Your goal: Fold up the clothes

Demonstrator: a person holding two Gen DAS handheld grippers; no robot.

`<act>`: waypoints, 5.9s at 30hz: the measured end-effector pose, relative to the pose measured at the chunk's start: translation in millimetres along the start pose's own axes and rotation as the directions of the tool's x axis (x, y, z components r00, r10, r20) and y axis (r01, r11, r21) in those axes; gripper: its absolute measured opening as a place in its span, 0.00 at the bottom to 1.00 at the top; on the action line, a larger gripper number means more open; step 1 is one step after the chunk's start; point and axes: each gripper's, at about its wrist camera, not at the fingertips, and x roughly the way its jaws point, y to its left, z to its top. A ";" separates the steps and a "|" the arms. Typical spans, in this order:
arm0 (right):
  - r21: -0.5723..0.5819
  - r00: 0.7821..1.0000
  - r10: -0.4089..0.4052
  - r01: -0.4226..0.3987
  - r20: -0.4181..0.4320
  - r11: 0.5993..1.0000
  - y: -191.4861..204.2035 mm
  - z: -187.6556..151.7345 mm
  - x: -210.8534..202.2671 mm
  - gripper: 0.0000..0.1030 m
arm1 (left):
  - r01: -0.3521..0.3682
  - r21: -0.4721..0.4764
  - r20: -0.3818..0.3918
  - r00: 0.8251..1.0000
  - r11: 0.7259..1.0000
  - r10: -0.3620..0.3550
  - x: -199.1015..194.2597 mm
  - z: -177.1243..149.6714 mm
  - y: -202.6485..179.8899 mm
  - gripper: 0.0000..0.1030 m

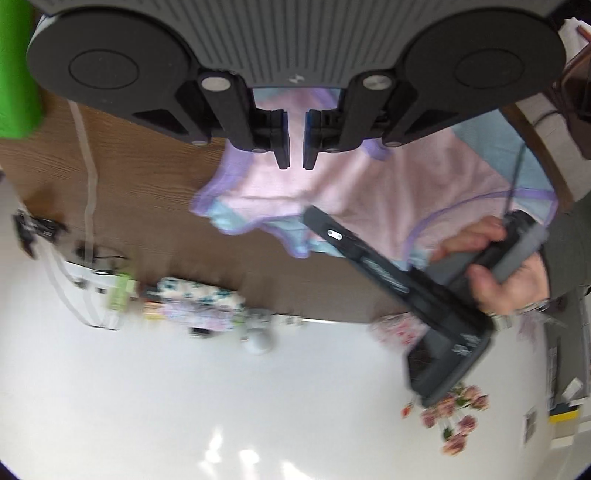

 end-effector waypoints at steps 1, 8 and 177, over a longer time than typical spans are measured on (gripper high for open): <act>0.006 1.000 -0.006 0.006 -0.016 1.000 -4.3 -4.4 -0.1 0.06 | 0.007 0.025 -0.007 1.000 1.000 -0.007 0.8 0.5 -9.0 0.24; -0.049 0.997 -0.048 0.045 -0.061 0.998 -5.6 -25.1 8.1 0.07 | -0.017 0.061 -0.112 0.993 0.998 0.023 21.9 -20.6 -23.1 0.27; 0.205 0.981 0.067 -0.028 -0.183 0.978 -61.7 28.0 79.8 0.30 | -0.727 -0.463 -0.062 0.598 0.507 0.799 -181.0 -128.7 84.4 0.50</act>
